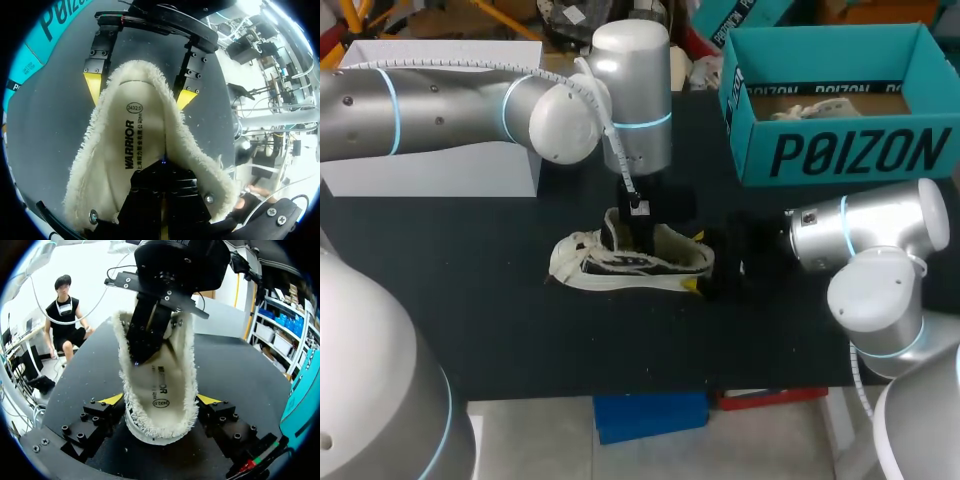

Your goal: Take the shoe out of the shoebox, open the shoe tongue, remove and reinsert the insole, then place the shoe into the shoebox

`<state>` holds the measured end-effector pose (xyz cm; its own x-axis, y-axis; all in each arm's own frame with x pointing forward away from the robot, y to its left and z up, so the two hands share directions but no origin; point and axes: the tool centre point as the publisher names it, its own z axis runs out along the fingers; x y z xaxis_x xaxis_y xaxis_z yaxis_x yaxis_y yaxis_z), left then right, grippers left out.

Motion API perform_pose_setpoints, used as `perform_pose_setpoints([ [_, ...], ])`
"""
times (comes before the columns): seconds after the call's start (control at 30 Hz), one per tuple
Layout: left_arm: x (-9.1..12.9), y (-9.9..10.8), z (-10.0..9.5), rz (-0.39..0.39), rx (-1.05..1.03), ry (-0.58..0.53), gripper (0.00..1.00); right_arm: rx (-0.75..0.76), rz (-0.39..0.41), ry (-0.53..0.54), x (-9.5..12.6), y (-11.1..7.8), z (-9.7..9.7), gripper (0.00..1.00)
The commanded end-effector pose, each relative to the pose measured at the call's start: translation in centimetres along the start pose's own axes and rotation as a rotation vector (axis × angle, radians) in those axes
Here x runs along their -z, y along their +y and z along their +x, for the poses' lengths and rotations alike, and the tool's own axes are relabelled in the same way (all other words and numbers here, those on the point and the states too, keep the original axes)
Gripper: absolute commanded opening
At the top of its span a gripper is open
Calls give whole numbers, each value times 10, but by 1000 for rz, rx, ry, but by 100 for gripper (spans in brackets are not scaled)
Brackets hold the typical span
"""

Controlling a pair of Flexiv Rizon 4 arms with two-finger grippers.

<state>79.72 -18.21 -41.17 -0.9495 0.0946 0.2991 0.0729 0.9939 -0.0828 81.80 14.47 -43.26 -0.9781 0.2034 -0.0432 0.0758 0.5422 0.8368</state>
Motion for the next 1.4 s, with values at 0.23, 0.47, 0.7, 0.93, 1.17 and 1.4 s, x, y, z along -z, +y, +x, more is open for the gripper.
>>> perform_pose_setpoints([
  [0.23, -9, 1, 3, -16, 35, -25, 0, -1, 2, -2, -2, -1, 0, 0],
  [0.47, -14, 3, 4, -8, 84, -20, 0, -1, 2, -2, -2, -1, 0, 0],
  [0.7, -15, 4, 5, 5, 91, -17, 38, -1, 2, -2, -2, -1, 0, 0],
  [0.93, -9, 6, 2, -13, 85, -70, 40, -1, 2, -2, -2, -1, 0, 0],
  [1.17, -16, 10, -2, -129, 99, -219, 36, -1, 2, -2, -2, -1, 0, 0],
  [1.4, -22, 15, -3, -181, 101, -382, 31, -1, 2, -2, -2, -1, 0, 0],
])
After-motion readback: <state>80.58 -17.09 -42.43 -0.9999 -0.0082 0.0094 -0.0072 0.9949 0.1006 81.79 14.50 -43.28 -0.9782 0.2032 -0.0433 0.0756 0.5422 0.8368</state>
